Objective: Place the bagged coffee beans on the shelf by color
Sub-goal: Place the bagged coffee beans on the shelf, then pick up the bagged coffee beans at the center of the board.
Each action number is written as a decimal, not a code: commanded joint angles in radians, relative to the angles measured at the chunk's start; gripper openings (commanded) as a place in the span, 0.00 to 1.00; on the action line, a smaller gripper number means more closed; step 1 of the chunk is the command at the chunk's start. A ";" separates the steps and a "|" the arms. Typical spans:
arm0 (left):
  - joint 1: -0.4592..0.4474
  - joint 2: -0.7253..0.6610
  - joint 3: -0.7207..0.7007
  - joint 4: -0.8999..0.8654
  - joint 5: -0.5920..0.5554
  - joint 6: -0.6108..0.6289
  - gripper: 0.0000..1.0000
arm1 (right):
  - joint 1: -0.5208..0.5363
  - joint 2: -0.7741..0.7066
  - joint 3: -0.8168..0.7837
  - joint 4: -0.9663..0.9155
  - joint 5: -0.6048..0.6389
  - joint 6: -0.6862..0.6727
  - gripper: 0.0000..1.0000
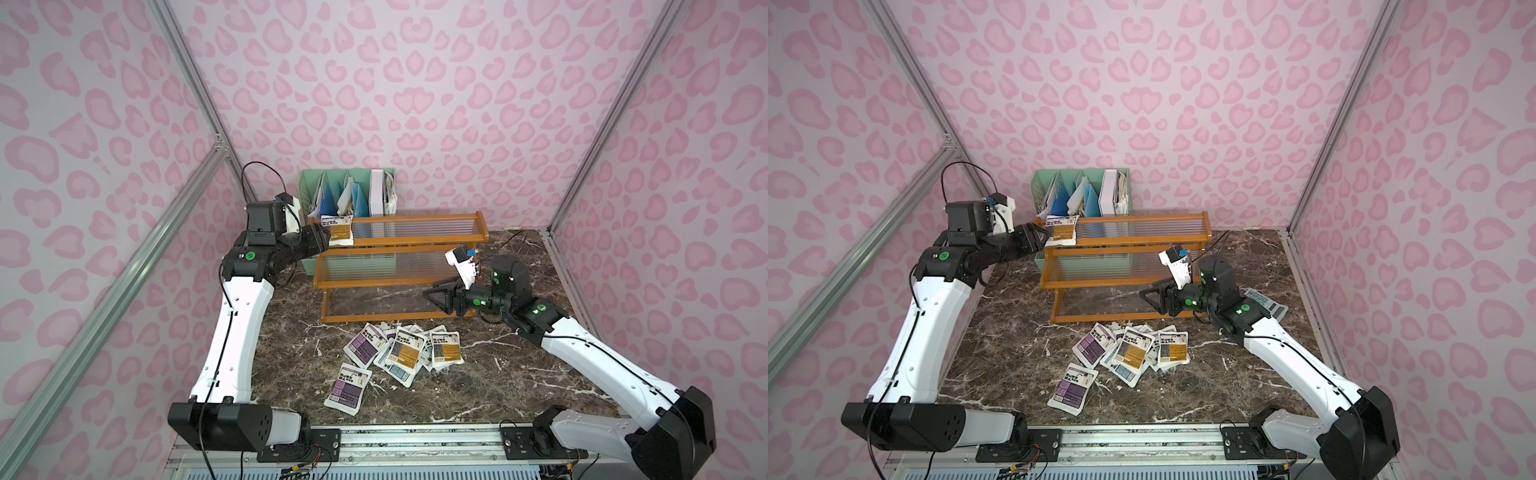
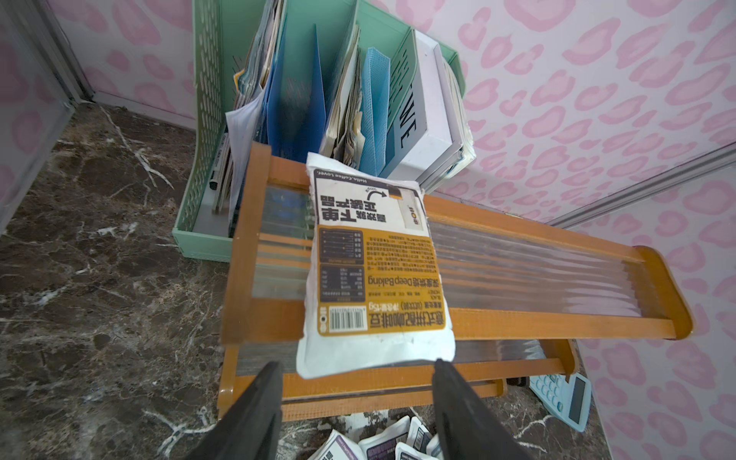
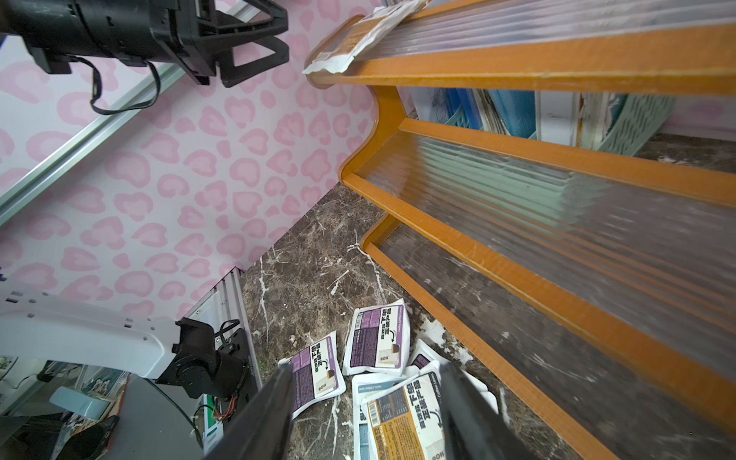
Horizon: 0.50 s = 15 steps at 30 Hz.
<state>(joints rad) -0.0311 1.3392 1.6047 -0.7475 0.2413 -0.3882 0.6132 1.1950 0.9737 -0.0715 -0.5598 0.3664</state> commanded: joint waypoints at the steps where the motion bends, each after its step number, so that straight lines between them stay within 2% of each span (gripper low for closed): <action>1: -0.001 -0.055 -0.054 -0.003 -0.041 0.022 0.63 | 0.000 -0.014 -0.031 -0.028 0.023 0.002 0.60; 7: -0.071 -0.175 -0.266 -0.048 0.000 0.002 0.65 | 0.030 -0.034 -0.174 0.007 0.027 0.063 0.60; 9: -0.122 -0.211 -0.351 -0.056 -0.001 -0.001 0.65 | 0.055 -0.024 -0.221 0.039 0.029 0.084 0.60; 13: -0.279 -0.247 -0.501 -0.041 -0.003 -0.009 0.65 | 0.109 0.024 -0.298 0.129 0.020 0.134 0.59; 15: -0.340 -0.251 -0.558 -0.009 0.033 -0.009 0.64 | 0.124 0.050 -0.326 0.172 0.012 0.148 0.58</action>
<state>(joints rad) -0.3202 1.0969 1.0931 -0.7845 0.2367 -0.3912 0.7250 1.2240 0.6697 0.0013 -0.5396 0.4744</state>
